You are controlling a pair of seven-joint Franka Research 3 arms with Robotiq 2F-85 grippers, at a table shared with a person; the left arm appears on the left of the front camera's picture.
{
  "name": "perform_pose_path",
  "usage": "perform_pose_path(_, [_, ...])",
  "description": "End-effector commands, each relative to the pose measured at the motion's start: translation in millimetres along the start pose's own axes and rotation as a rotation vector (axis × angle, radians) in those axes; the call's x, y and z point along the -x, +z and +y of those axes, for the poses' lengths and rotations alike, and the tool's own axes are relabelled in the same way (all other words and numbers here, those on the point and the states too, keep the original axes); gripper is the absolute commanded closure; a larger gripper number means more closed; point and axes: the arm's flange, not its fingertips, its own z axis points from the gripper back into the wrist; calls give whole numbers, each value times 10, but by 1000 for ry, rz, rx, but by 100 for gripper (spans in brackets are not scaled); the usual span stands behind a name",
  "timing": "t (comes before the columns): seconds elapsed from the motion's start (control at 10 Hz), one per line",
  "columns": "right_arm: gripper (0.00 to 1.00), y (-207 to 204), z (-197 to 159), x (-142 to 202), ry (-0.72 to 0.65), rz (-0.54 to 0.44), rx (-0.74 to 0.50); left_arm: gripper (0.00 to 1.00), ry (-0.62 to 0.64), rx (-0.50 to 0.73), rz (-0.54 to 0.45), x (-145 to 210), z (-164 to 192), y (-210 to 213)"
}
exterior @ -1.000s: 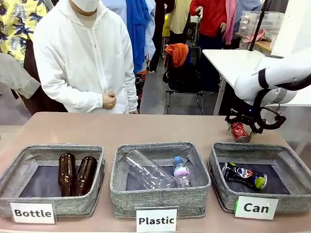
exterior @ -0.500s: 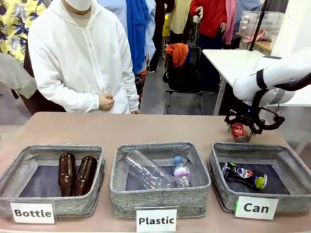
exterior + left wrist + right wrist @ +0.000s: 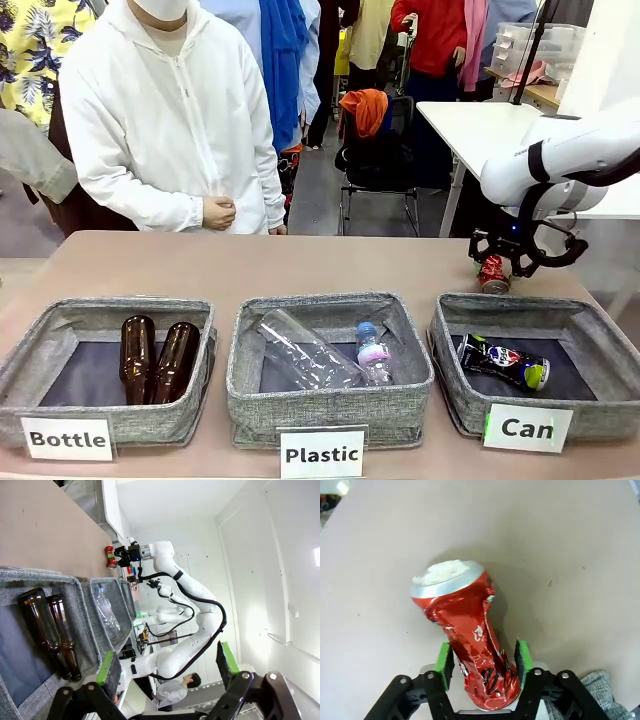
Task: Sort the can waste into the basket.
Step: Pick up the can waste from the table and place it in the right Fabric basket.
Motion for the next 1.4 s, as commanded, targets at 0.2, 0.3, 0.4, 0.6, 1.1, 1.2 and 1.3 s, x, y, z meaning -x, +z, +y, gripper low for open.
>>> perform_pose_path(0.2, [97, -13, 76, -59, -19, 6, 55, 0, 8, 11, 3, 26, -46, -5])
perform_pose_path(0.3, [100, -20, 72, -60, -15, 13, 56, 0, 8, 11, 3, 26, -46, -5])
perform_pose_path(0.4, [100, -29, 73, -57, -12, 17, 59, 0, 8, 11, 3, 26, -46, -5])
perform_pose_path(0.6, [100, -36, 80, -58, -7, 25, 60, 0, 8, 11, 3, 26, -46, -5])
perform_pose_path(1.1, [100, 383, -65, 198, 40, -2, -12, 0, 8, 11, 3, 26, -46, -5])
perform_pose_path(1.2, [100, 690, -164, 400, 100, -8, -51, 0, 8, 11, 3, 26, -46, -5])
perform_pose_path(1.3, [100, 1006, -275, 630, 182, 6, -58, 0, 8, 11, 3, 26, -46, -5])
